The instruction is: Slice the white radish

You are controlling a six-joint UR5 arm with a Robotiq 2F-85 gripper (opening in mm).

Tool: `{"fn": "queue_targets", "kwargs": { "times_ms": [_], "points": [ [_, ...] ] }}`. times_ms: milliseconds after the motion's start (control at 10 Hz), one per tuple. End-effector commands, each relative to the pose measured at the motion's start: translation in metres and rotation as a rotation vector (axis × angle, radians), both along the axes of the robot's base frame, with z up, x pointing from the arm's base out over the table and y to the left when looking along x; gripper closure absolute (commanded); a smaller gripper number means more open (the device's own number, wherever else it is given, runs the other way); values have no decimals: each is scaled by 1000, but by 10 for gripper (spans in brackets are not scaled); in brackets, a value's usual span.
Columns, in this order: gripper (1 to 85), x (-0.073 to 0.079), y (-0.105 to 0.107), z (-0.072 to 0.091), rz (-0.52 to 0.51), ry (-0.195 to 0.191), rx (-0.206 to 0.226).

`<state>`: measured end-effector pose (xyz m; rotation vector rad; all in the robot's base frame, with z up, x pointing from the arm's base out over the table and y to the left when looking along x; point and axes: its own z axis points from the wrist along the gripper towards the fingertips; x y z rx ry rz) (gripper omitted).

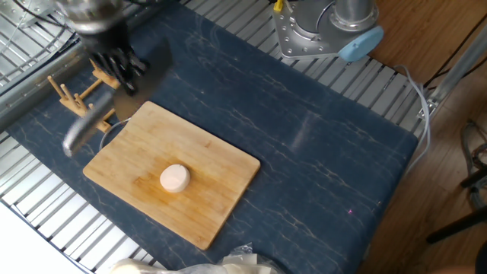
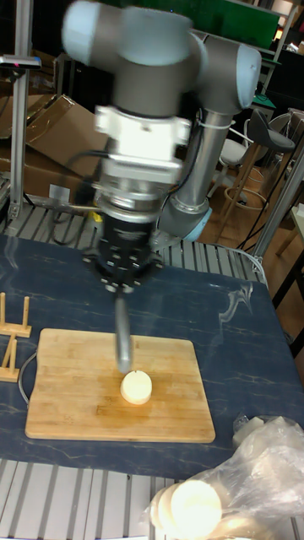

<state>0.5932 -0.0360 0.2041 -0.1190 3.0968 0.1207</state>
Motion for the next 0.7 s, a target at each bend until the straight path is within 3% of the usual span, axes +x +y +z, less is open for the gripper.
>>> {"fn": "queue_targets", "kwargs": {
  "times_ms": [0, 400, 600],
  "points": [
    [847, 19, 43, -1, -47, -31, -18],
    [847, 24, 46, 0, 193, -71, -20],
    [847, 23, 59, -1, 143, -51, 8]
  ]
}}
